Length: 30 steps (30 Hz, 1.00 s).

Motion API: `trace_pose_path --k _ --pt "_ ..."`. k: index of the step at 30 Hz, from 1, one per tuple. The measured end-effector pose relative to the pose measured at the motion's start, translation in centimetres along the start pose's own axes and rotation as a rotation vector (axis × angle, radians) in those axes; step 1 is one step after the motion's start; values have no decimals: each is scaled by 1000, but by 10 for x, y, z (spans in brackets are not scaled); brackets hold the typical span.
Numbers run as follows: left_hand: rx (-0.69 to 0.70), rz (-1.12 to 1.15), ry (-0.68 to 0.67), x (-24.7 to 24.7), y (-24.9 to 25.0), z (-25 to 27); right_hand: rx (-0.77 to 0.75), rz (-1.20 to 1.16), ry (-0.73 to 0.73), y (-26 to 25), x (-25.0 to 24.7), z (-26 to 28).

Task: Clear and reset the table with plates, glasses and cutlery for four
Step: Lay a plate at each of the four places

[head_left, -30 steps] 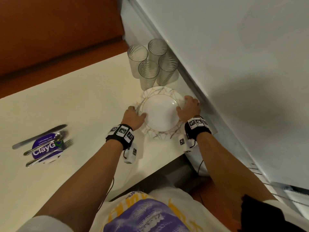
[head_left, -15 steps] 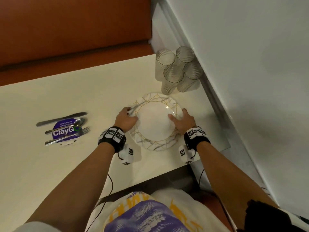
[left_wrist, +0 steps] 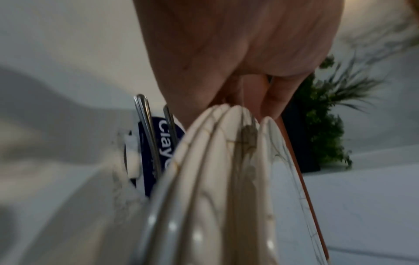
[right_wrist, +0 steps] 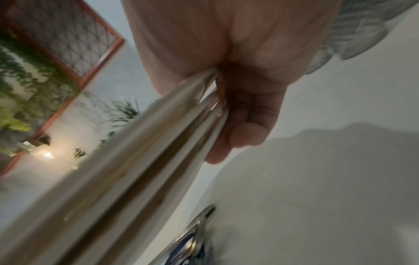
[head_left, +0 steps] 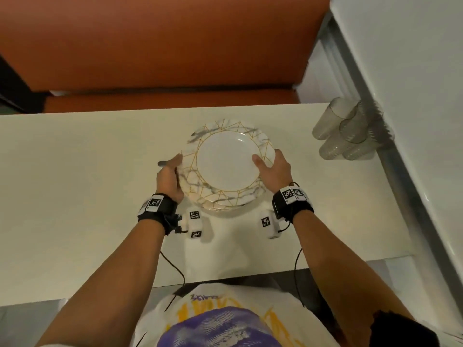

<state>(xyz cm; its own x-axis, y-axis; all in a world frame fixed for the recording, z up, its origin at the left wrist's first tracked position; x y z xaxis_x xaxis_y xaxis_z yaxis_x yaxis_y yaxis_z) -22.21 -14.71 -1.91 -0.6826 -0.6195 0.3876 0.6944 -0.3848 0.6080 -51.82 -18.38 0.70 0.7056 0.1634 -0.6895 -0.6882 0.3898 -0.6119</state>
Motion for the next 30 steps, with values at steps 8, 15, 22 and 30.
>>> trace_pose_path --k 8,15,22,30 --pt "-52 87 -105 -40 39 10 -95 -64 124 -63 27 20" --pt "228 33 142 -55 46 -6 -102 -166 245 -87 3 -3" --pt "450 61 350 -59 77 -6 104 -376 350 -23 -24 -82" --pt "501 88 428 -58 78 -3 324 -318 182 32 4 -116"
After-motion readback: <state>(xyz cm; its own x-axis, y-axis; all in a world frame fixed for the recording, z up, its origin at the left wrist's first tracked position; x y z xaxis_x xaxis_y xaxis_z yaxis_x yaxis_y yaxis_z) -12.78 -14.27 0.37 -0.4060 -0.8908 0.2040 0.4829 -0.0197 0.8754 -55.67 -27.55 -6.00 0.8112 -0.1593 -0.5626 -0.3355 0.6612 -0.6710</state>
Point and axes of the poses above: each hand's wrist, its own z-axis away from the middle knuckle, its own x-axis out of the palm, y = z × x, the point moved 3 cm from there along -z, towards the middle knuckle, and after that the axes turned 13 degrees about z, right-handed, at the moved point
